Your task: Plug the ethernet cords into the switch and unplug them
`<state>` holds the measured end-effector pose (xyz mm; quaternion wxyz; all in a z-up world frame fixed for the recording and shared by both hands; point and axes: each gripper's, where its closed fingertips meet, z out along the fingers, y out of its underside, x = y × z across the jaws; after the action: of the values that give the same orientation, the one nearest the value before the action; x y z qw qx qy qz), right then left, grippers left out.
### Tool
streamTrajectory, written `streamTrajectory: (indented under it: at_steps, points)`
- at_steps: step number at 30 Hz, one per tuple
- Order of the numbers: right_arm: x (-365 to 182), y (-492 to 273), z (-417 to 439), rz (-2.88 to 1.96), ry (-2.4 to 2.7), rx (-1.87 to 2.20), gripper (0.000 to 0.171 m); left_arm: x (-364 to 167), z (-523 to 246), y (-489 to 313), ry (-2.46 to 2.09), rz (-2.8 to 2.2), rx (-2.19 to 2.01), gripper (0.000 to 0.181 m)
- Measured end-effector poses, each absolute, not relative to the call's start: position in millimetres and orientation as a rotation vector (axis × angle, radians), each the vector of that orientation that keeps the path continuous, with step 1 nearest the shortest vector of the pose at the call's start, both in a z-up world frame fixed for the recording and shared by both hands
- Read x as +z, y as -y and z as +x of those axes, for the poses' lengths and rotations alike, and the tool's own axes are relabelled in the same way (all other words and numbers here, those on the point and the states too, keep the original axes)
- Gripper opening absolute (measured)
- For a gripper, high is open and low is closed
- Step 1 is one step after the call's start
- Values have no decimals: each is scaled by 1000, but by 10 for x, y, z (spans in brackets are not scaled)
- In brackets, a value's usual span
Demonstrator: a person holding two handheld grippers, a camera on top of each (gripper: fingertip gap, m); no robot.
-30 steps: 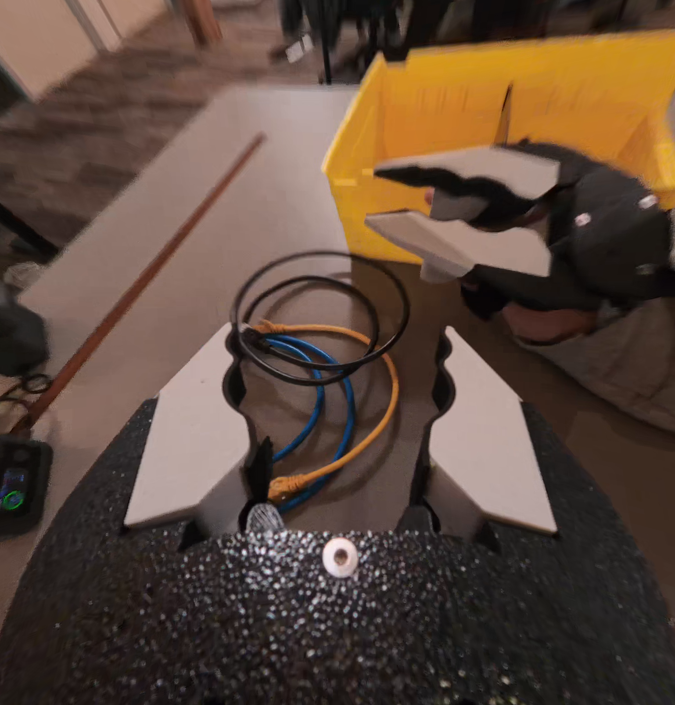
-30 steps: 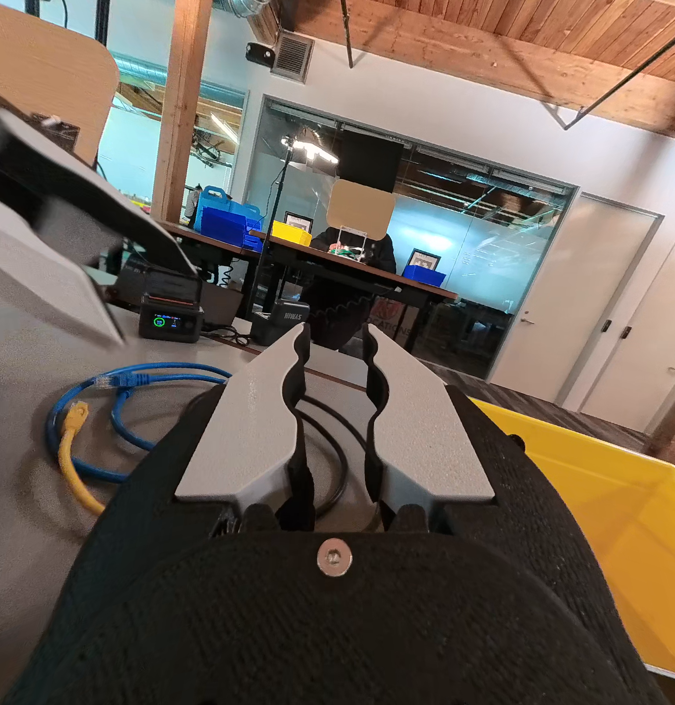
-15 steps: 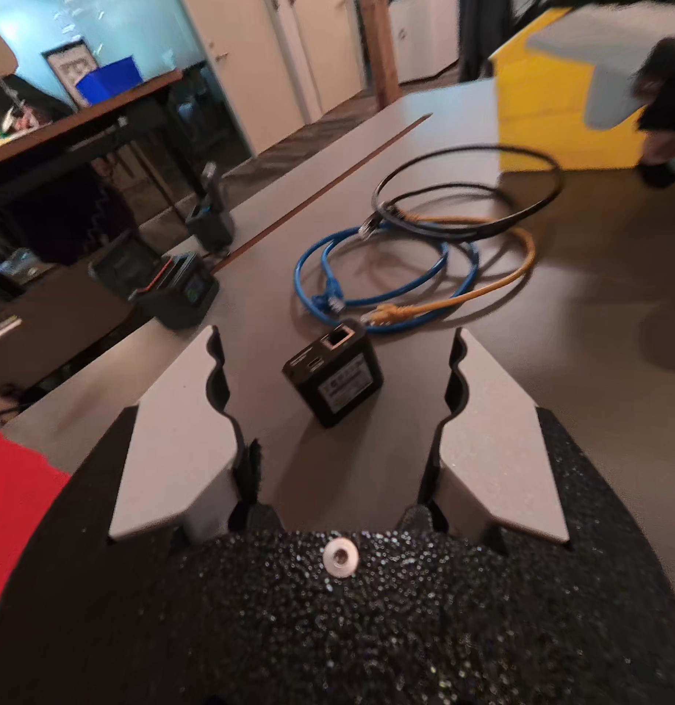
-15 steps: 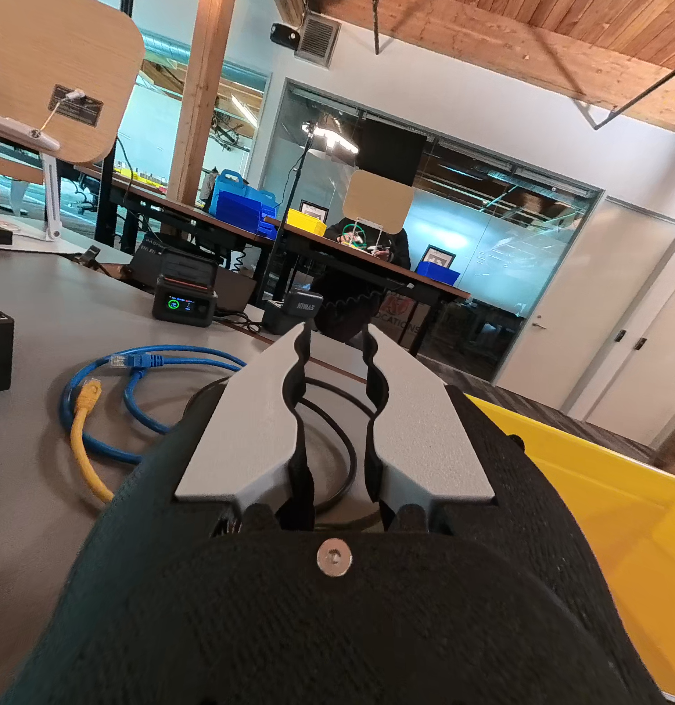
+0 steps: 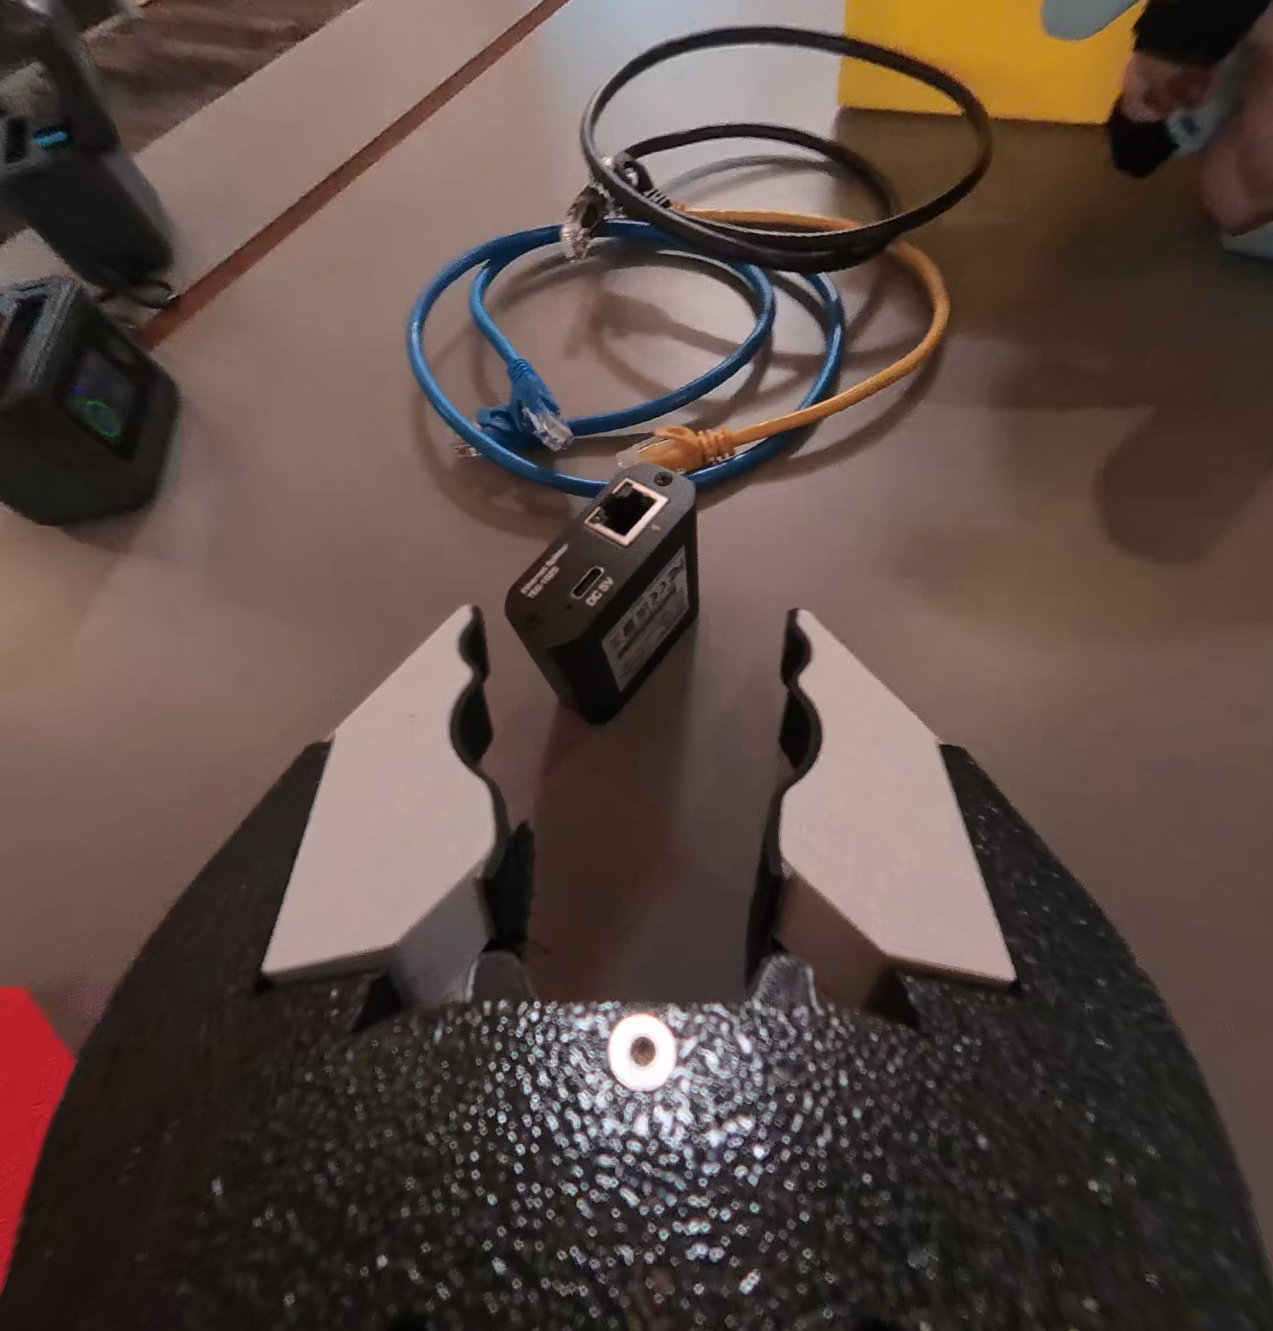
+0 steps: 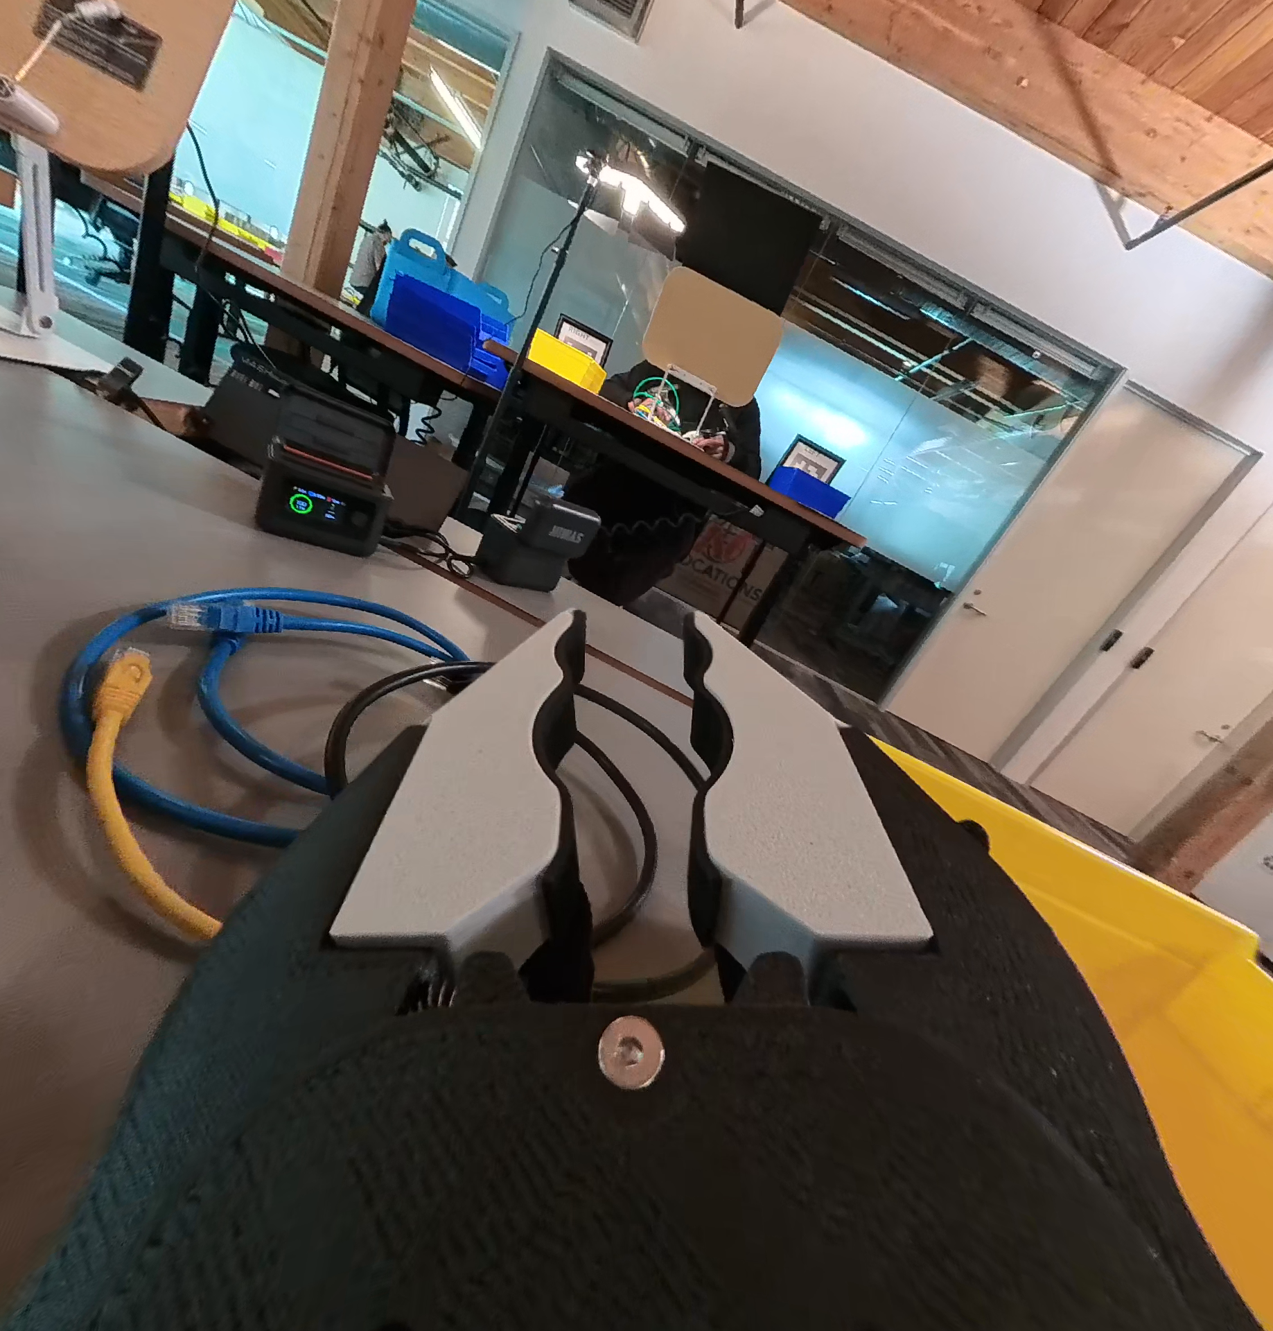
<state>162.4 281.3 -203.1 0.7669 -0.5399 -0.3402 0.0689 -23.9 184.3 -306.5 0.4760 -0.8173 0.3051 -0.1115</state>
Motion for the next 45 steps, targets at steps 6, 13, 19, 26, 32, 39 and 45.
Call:
streamTrajectory:
  at_steps: [6,13,19,26,32,39,45]
  points:
    - [-2036,-2799,1598,-1162,760,107,26,-3113,-323,-1749,-783,-2021,-254,36]
    - [-2203,-2549,1220,-1120,1003,207,27,-3136,-213,-1629,-753,-2087,-348,27]
    - [-2699,-2167,695,-1408,1290,516,28,-3116,-239,-1662,-712,-2090,-326,54]
    - [-3050,-2185,487,-1741,1314,530,27,-3000,-243,-1744,-551,-2053,-369,81]
    - [-3151,-2271,399,-1870,1263,534,20,-3114,-146,-1802,-507,-2103,-231,78]
    - [-3158,-2370,386,-1947,1158,556,14,-3151,-233,-1914,-473,-2119,-81,56]
    - [-3233,-2358,346,-1972,1205,522,16,-3168,-260,-1936,-464,-2129,-71,47]
